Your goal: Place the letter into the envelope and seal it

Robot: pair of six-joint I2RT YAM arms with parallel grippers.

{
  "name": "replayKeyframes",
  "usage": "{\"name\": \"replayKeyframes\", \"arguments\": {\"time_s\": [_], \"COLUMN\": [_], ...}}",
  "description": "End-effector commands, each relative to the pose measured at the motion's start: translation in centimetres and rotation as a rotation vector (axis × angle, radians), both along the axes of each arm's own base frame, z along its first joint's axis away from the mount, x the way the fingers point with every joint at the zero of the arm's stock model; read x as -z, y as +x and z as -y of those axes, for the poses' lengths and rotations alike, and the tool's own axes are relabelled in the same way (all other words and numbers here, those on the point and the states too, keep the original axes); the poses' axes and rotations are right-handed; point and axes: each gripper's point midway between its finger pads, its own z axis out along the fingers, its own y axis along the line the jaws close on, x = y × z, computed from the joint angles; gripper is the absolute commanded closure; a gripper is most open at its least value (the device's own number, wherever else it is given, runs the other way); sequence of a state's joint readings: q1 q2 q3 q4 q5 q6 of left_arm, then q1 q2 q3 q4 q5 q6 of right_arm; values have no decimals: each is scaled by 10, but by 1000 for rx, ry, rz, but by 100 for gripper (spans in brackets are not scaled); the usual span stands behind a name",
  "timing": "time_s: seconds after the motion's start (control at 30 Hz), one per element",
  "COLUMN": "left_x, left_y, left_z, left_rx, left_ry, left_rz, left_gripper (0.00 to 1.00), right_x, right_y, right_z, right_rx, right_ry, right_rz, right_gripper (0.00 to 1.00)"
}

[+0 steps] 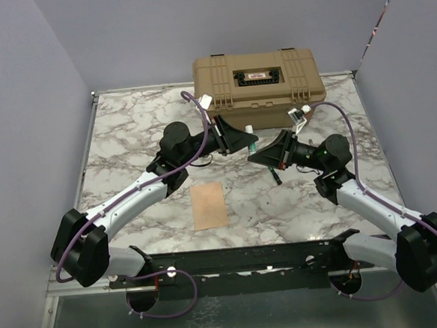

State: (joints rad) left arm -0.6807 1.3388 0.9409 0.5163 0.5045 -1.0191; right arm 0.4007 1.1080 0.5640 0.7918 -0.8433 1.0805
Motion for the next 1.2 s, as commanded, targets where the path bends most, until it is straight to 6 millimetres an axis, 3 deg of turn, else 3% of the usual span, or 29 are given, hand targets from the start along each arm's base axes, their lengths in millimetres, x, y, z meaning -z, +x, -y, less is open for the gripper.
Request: {"name": "replayKeyframes", "arguments": {"time_s": [0.0, 0.13, 0.27, 0.43, 0.8, 0.93, 1.03, 1.1, 1.17], "left_x": [4, 7, 4, -4, 4, 3, -9, -18, -25], "left_y": [-11, -13, -11, -2, 51, 63, 69, 72, 74], "left_z": [-2, -1, -2, -5, -16, -20, -22, -25, -32], "left_rx": [29, 42, 30, -33, -323, -396, -425, -438, -447], "left_ry": [-4, 2, -2, -27, 87, 116, 90, 100, 108], "left_rz": [0, -5, 3, -26, -323, -430, -426, -367, -322], "left_gripper": [64, 66, 100, 100, 100, 100, 100, 100, 100], "right_x": [-11, -8, -4, 5, 14, 11, 7, -2, -27], "right_y": [6, 6, 10, 36, 122, 147, 149, 135, 111], "right_z": [-2, -3, -4, -2, 9, 24, 19, -6, -30], "right_rx": [19, 5, 16, 130, 531, 774, 810, 703, 575], "right_ry": [11, -8, -34, -184, -800, -1057, -1092, -947, -780], "right_rz": [43, 32, 19, 39, 323, 429, 447, 386, 348], "right_gripper": [99, 99, 100, 100, 100, 100, 100, 100, 98]}}
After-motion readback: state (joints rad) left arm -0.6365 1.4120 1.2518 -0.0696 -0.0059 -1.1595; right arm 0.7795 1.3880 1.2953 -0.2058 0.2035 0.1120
